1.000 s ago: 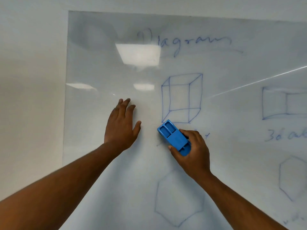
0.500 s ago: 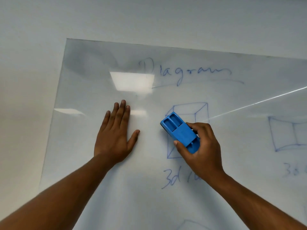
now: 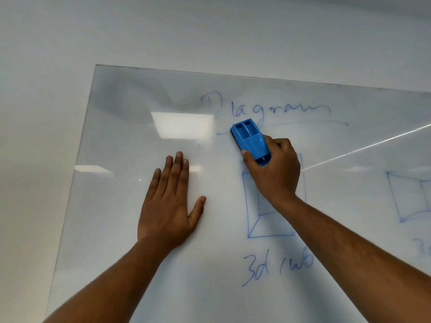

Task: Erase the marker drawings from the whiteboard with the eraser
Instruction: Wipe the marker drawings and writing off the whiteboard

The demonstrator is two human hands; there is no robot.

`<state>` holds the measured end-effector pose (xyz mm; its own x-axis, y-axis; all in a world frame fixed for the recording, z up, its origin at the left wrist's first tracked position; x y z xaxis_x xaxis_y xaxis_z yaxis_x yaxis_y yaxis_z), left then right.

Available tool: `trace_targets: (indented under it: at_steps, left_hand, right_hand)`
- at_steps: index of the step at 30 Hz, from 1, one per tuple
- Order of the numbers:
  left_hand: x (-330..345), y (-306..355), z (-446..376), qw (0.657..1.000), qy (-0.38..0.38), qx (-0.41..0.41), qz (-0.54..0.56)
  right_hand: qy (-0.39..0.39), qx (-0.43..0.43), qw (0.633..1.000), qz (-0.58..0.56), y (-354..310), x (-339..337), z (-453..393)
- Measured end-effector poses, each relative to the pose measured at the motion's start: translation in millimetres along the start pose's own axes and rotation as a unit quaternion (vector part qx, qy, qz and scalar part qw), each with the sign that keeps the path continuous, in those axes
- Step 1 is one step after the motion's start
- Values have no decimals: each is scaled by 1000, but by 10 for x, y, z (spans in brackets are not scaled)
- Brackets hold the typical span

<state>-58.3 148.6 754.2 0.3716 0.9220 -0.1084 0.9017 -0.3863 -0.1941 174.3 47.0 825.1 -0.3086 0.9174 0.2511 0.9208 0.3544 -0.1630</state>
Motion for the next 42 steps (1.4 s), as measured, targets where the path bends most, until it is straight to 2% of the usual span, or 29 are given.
trace_targets:
  at_steps: [5, 7, 10, 11, 15, 17, 19, 22, 24, 26, 30, 32, 34, 36, 38, 40, 42]
  left_hand:
    - [10, 1, 15, 1000, -2, 1, 0]
    - [13, 2, 15, 1000, -7, 6, 0]
    - [21, -1, 6, 1000, -28, 3, 8]
    - [20, -1, 3, 999, -38, 2, 10]
    - [-68, -132, -92, 997, -70, 19, 8]
    - [-137, -229, -144, 997, -76, 23, 2]
    - [-170, -295, -163, 997, -70, 18, 15]
    - [-165, -310, -130, 999, -43, 13, 30]
    - [-146, -340, -120, 999, -23, 9, 30]
    - [-131, -370, -135, 999, -18, 10, 27]
    - [-100, -360, -130, 999, -27, 12, 19]
    - [-114, -347, -126, 999, -26, 10, 15]
    - [-134, -345, -121, 1000, -23, 8, 16]
    - [-129, -339, -115, 1000, -25, 7, 15]
    - [-124, -344, -118, 1000, -24, 10, 15]
    - [-123, -354, -125, 1000, -21, 12, 16]
    - [-112, -361, -123, 999, -24, 10, 19]
  right_hand:
    - [-60, -79, 995, 9, -104, 76, 35]
    - [-45, -49, 998, 20, -14, 38, -178]
    - [-9, 39, 999, 20, 30, 47, -461]
    - [-10, 40, 999, 25, -49, 90, -468]
    - [-110, -95, 989, -4, -499, 355, -28]
    - [-142, -136, 980, -7, -465, 345, 140]
    - [-123, -115, 986, -16, -310, 254, 24]
    - [-49, 8, 998, -26, -12, 152, -428]
    - [-13, 40, 999, -12, -23, 178, -630]
    - [-10, 20, 1000, -10, -207, 274, -625]
    - [-96, -95, 990, -40, -536, 461, -226]
    - [-110, -123, 986, -29, -473, 417, -176]
    - [-76, -70, 994, -21, -256, 297, -387]
    - [-37, 20, 999, -20, -15, 205, -712]
    - [-17, 69, 997, -18, 10, 223, -933]
    - [-9, 48, 999, 13, -213, 351, -941]
    - [-25, -11, 999, 21, -520, 492, -753]
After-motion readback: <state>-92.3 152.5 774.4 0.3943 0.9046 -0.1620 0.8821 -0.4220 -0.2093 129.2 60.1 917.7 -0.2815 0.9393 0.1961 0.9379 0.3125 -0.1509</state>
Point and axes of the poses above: each hand's wrist, its own z-axis away from the middle knuckle, its own x-axis out of the palm, y = z × x, the point moved 9 cm from there along -z, towards the middle knuckle
